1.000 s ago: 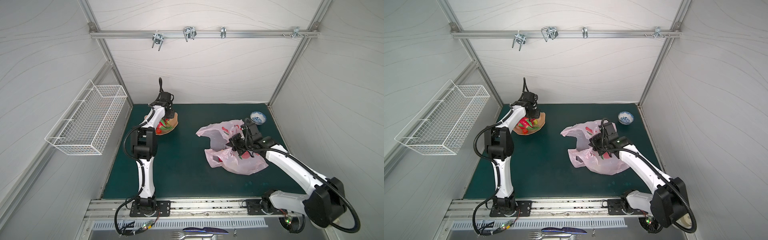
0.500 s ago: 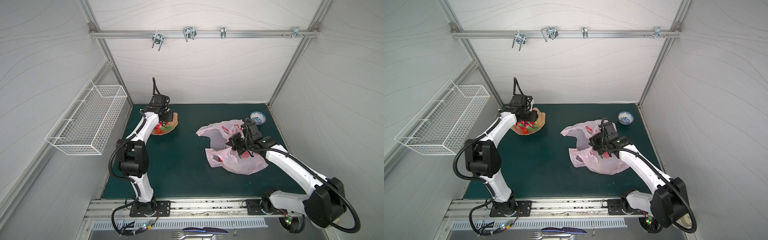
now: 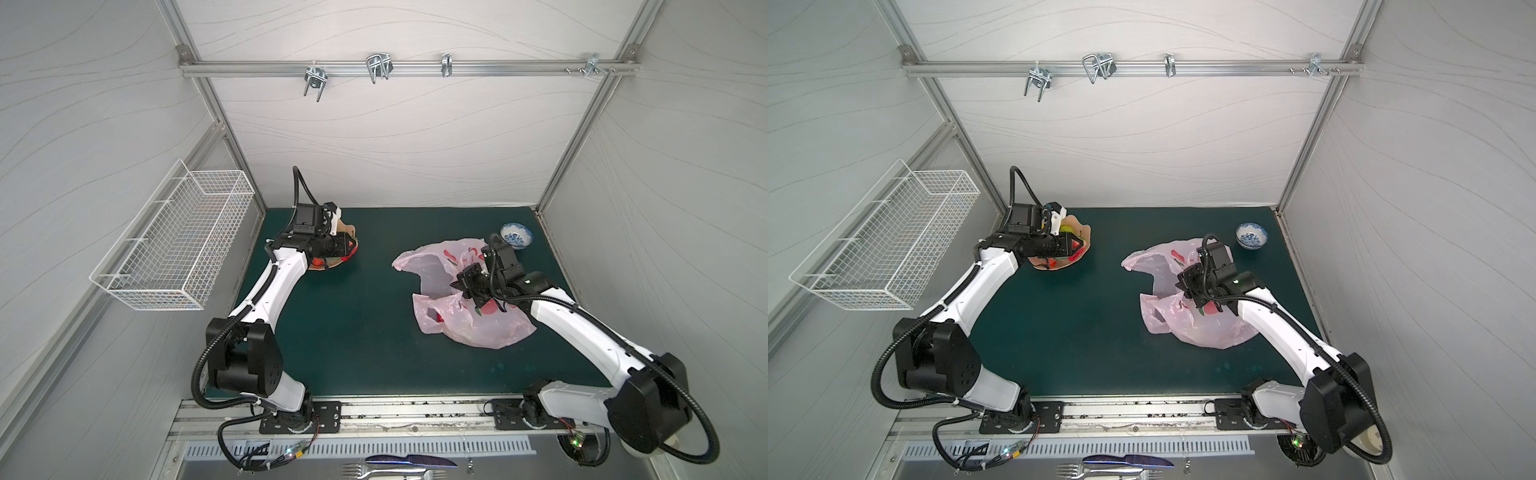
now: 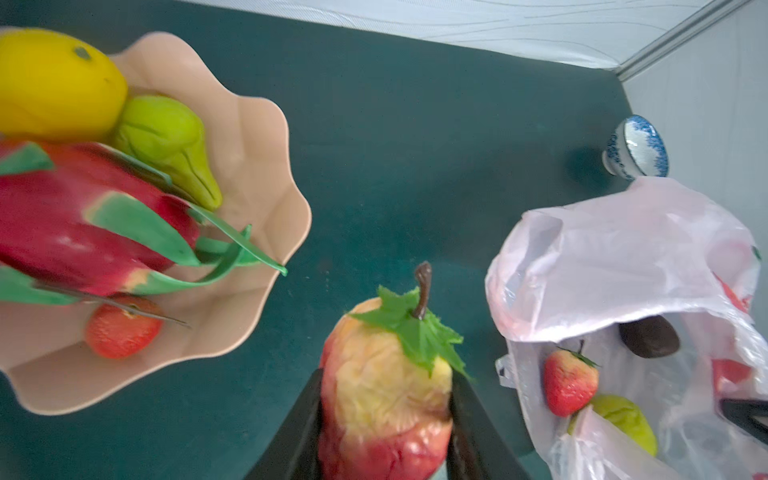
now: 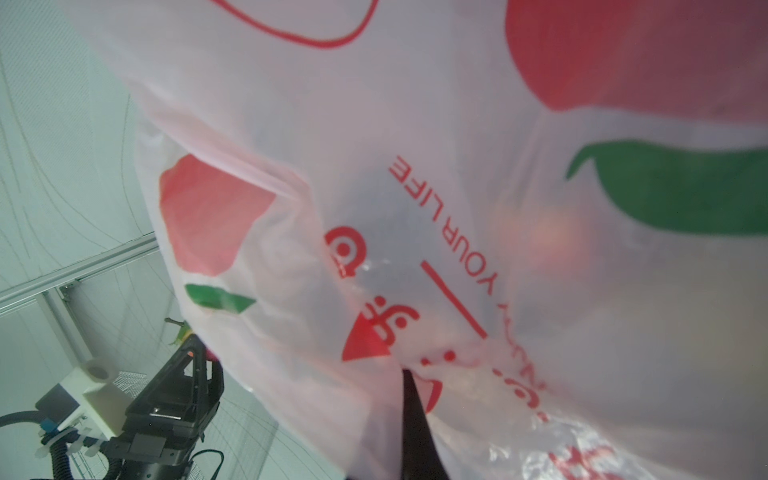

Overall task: Place the fruits into the plastic bag
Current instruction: 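Carry the peach with the left gripper to the bag opening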

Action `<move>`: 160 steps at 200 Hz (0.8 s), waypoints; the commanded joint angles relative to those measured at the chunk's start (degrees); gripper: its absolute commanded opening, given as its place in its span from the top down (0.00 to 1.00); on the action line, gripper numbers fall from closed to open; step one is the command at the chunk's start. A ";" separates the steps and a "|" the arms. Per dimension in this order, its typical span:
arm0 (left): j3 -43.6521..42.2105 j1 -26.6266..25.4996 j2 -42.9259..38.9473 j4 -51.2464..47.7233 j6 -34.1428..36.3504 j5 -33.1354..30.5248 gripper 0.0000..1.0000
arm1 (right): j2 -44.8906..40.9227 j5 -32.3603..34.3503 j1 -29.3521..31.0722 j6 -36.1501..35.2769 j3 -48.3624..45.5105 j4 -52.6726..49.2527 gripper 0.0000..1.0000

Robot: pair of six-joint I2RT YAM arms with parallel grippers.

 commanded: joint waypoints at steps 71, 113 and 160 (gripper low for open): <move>-8.79 -9.76 -7.25 5.95 -5.93 4.92 0.70 | 1.03 -1.35 -0.19 0.34 1.75 0.84 1.00; -10.90 -14.05 -7.06 7.44 -6.14 4.74 0.71 | 1.12 -1.75 -0.17 0.34 1.70 0.97 1.00; -12.28 -18.60 -5.99 9.78 -6.78 4.30 0.72 | 1.06 -1.99 -0.17 0.20 1.64 0.88 1.00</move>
